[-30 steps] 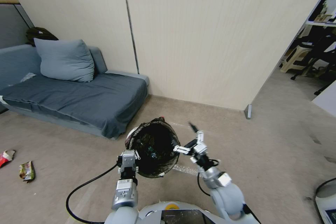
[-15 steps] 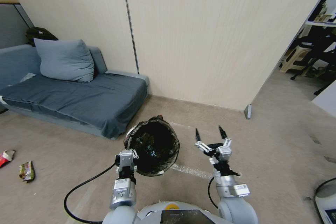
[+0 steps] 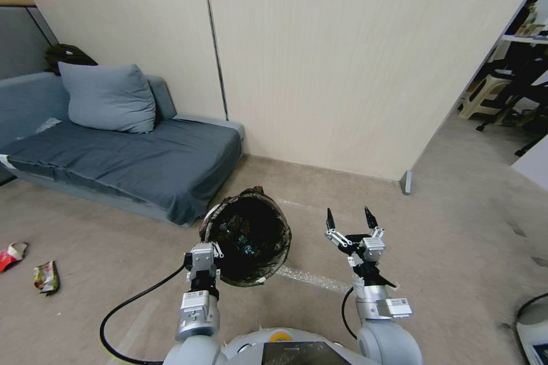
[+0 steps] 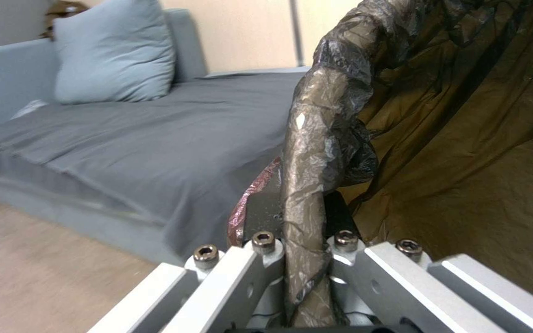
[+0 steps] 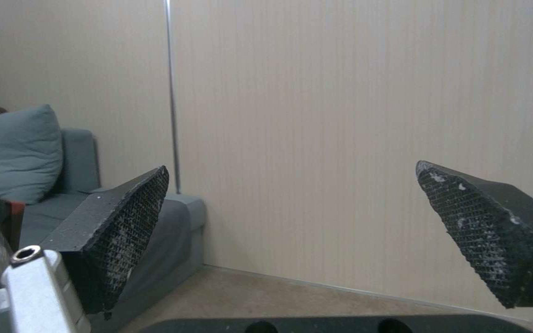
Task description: Pick up the trash bin, then pick up the garbage from the floor and place it into the trash bin.
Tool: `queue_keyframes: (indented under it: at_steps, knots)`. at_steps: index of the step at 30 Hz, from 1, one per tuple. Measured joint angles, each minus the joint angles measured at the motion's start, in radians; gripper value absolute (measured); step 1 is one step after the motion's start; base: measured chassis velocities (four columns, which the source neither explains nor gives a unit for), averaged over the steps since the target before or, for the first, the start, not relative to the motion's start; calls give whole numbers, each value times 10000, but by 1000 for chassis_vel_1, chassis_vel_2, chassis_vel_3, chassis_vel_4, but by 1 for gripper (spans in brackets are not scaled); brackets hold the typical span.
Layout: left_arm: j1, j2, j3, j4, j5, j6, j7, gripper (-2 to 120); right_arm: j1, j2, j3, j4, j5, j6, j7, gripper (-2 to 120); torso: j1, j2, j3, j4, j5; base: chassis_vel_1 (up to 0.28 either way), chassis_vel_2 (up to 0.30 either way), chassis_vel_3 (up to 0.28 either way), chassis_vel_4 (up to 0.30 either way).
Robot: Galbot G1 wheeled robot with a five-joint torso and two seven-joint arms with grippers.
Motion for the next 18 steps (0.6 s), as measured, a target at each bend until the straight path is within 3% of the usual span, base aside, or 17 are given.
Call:
queue_keyframes:
  at_steps: [18]
  knots:
    - [51,-112,87,16,180,121,-99,0,144,20,-179,-221,-102,215,196,100,0,0,0,1,1,98,103,101,98]
